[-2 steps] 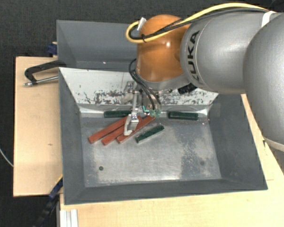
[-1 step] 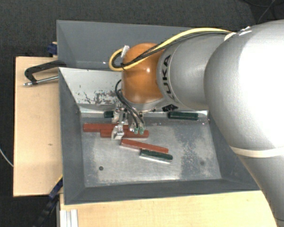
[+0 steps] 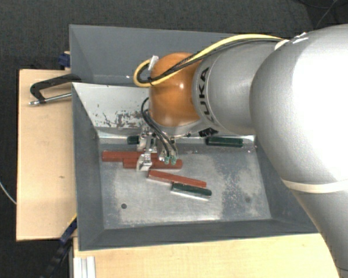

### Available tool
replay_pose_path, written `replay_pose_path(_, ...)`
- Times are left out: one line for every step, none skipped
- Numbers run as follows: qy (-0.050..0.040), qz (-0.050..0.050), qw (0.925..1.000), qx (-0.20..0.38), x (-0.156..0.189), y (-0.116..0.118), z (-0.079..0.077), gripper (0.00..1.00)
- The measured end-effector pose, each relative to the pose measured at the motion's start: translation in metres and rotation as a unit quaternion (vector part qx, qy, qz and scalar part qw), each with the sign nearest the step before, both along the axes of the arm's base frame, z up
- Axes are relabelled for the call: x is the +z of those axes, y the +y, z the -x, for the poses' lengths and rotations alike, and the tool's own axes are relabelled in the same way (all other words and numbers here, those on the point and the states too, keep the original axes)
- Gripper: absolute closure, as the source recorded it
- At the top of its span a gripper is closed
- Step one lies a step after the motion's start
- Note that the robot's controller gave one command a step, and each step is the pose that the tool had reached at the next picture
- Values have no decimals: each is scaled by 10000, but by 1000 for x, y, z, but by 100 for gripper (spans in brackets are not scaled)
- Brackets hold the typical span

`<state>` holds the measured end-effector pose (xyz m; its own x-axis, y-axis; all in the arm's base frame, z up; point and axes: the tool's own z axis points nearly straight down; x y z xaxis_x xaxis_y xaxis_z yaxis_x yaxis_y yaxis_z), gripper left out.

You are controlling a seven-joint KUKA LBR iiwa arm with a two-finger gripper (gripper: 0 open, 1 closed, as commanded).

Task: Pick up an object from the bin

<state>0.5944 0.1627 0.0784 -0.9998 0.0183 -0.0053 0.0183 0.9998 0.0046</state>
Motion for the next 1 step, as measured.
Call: replay_pose_path(-15,10,9999,155,155,-3,2,100)
